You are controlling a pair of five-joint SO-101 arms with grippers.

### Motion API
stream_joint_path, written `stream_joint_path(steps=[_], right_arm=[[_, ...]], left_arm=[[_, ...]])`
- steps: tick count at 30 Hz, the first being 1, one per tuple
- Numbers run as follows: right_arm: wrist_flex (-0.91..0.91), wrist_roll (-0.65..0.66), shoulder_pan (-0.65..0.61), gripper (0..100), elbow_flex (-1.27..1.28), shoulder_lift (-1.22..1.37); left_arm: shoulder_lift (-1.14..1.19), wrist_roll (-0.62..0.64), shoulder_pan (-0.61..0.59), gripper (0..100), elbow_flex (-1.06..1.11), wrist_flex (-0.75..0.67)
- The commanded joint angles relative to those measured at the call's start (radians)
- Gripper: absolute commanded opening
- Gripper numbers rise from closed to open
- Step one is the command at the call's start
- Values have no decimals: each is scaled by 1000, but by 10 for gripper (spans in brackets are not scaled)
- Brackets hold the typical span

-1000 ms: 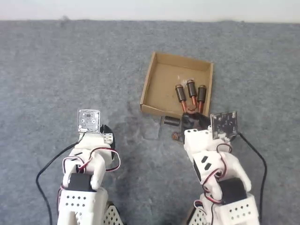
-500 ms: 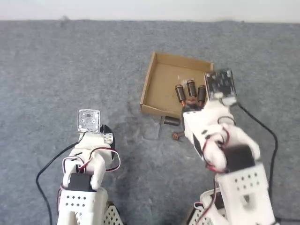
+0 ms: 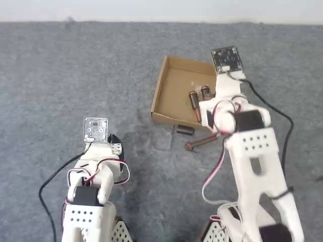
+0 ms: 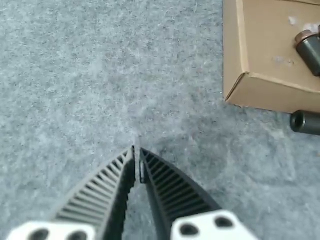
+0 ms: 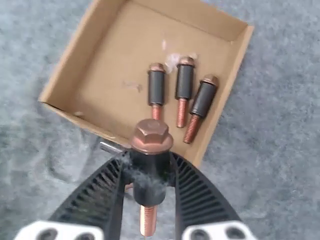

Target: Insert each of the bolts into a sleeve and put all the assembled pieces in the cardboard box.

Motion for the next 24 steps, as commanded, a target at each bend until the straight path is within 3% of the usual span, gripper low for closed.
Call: stream_joint_path(steps=[1,24], right_arm=[[7,25,50,7,-141,65],[-2,-35,94,9,-563,662]], left_arm=[[-2,-6,-5,13,-5,2],[-2,-6,-5,13,-5,2]])
